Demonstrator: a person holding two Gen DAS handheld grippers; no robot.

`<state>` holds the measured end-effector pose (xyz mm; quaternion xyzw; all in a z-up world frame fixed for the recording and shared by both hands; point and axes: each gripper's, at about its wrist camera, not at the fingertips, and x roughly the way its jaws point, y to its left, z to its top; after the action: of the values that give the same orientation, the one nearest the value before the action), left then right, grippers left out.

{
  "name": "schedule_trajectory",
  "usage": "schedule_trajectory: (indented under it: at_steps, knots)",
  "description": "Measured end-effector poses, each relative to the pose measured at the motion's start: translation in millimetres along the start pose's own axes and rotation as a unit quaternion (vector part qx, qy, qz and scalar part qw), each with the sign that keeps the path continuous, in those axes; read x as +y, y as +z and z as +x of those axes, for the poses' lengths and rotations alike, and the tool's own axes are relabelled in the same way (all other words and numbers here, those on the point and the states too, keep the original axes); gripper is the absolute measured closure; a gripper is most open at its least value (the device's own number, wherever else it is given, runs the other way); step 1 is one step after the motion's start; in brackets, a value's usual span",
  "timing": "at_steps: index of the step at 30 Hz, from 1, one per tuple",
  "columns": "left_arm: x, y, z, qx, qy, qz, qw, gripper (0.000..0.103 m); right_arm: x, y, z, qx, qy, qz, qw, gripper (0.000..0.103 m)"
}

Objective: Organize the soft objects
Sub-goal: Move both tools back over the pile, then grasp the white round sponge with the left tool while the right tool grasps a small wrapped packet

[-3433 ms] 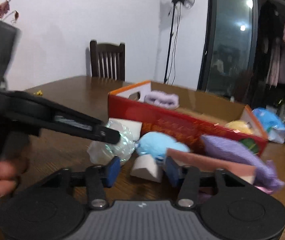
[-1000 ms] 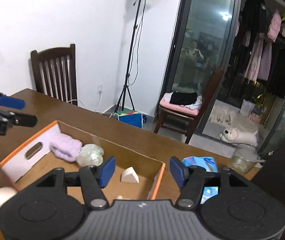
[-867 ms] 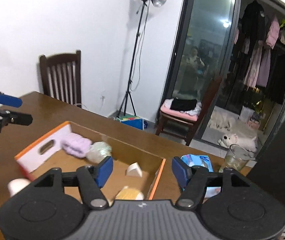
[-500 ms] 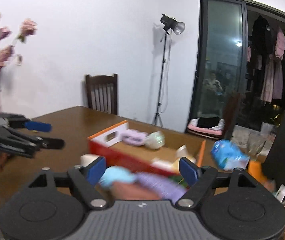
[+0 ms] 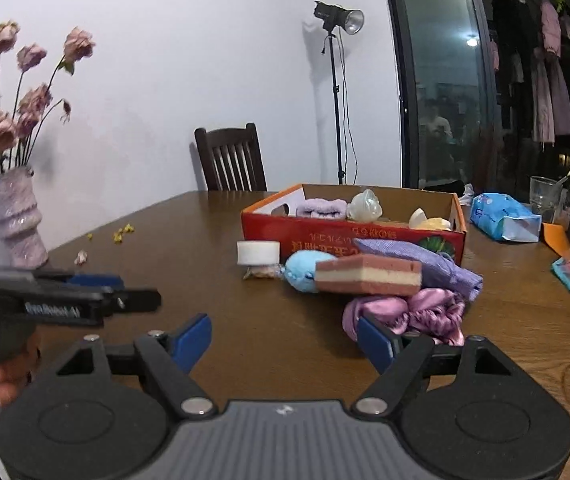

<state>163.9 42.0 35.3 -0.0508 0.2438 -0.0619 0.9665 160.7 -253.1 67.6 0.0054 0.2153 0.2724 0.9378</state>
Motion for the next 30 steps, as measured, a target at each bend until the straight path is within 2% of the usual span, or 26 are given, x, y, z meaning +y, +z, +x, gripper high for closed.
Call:
schedule_trajectory:
  at_steps: [4,8,13,14,15,18,21,23,26,28,30]
  knots:
    - [9.0,22.2,35.4,-0.006,-0.004,-0.002,1.0,0.025,-2.2,19.7,24.6,-0.014,0.013,0.015,1.0,0.044]
    - [25.5,56.8,99.3,0.005,-0.018,-0.01,0.9998,0.022,-4.9,44.1,67.1,-0.008,0.016,0.004,1.0,0.044]
    - [37.6,78.5,169.0,0.043,-0.005,-0.004,0.999,0.022,1.3,58.0,119.5,0.024,0.014,-0.037,0.999,0.044]
    - [40.4,78.8,179.7,0.054,-0.011,-0.001,0.9985,0.026,1.9,59.9,128.9,0.034,0.019,-0.045,0.998,0.044]
    - [44.4,78.3,185.2,0.06,-0.012,-0.005,0.9981,0.049,3.0,61.6,135.6,0.04,0.022,-0.051,0.998,0.044]
    - [63.3,77.5,176.3,0.058,-0.03,-0.036,0.9972,0.051,9.0,67.5,156.5,0.066,0.029,-0.094,0.993,0.044]
    - [85.7,81.4,147.7,-0.005,-0.016,-0.073,0.9972,0.051,15.0,75.4,180.3,0.095,0.047,-0.136,0.985,0.044]
    - [103.4,82.5,141.2,-0.025,0.003,-0.109,0.9937,0.051,19.6,81.9,205.2,0.119,0.067,-0.159,0.978,0.045]
    - [118.0,79.9,146.4,-0.009,0.041,-0.132,0.9904,0.05,28.0,86.2,248.1,0.162,0.091,-0.186,0.965,0.053]
    - [117.5,78.2,148.2,-0.002,0.066,-0.122,0.9903,0.05,32.8,83.5,273.6,0.196,0.085,-0.2,0.956,0.071]
    - [117.3,76.0,147.0,0.0,0.074,-0.112,0.9909,0.05,36.2,77.8,282.1,0.213,0.084,-0.211,0.951,0.075]
